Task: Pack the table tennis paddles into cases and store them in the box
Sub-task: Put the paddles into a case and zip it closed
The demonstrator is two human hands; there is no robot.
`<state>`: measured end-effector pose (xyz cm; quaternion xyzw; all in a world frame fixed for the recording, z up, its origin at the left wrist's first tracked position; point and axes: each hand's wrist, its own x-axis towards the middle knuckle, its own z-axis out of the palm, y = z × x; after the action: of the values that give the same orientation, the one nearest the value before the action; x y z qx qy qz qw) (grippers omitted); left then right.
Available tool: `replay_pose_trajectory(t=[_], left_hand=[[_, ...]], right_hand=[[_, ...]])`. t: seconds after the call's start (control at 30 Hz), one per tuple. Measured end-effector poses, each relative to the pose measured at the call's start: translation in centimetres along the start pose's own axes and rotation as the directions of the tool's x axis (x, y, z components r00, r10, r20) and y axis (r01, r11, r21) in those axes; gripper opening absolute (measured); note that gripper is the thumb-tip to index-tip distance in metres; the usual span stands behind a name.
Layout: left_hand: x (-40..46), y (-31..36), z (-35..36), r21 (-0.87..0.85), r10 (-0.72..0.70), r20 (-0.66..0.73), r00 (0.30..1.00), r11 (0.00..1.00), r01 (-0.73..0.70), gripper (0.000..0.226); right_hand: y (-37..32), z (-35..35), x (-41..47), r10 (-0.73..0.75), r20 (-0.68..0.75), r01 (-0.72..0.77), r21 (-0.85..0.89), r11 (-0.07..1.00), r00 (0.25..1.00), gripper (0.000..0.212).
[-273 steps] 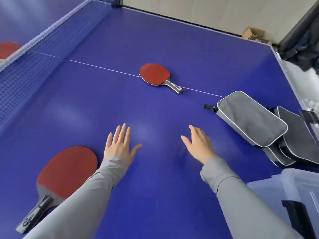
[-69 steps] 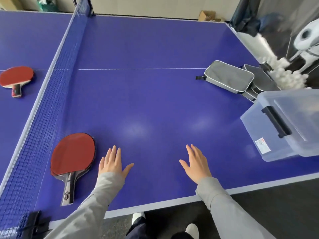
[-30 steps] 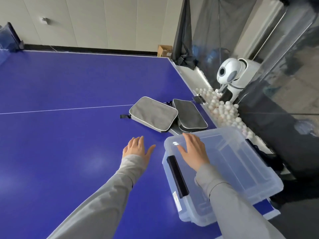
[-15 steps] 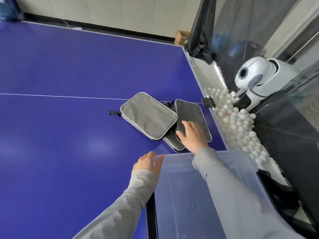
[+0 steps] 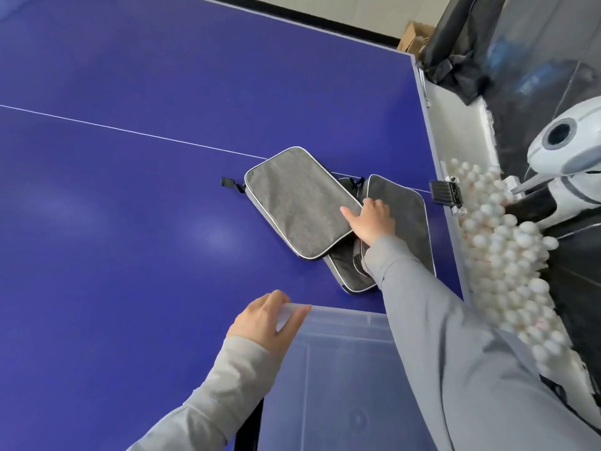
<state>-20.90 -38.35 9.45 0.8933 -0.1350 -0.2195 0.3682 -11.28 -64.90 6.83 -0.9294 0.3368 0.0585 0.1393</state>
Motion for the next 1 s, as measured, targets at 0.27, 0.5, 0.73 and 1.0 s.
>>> replay_pose_trajectory(t=[0.27,0.5,0.73,1.0], left_hand=[[0.0,0.0,0.1,0.030,-0.001,-0.030,1.000,1.000,0.002,0.038],[0.0,0.5,-0.1,0.065,-0.035,-0.026,0.999,0.997,0.037,0.039],[-0.5,0.9,-0.7,0.037,-0.070,-0.071,0.995,0.997,0.073,0.037],[-0.3,-0.9,-6.1,-0.715,-0.320,-0.080,0.944,0.678,0.170,0.036]], right_hand=[[-0.5,1.5,0.5,0.049,-0.029,-0.044,0.142,0.989,0.998,0.060],[-1.8,-0.6,-1.6,-0.017,-0.115,0.058,0.368,0.928,0.993,0.043],[-2.9,-4.4,-5.5,-0.064,-0.272,0.207,0.535,0.819,0.960,0.041],[-4.6,-8.5,-15.5,0.001,-0.414,0.336,0.739,0.584,0.910,0.030]])
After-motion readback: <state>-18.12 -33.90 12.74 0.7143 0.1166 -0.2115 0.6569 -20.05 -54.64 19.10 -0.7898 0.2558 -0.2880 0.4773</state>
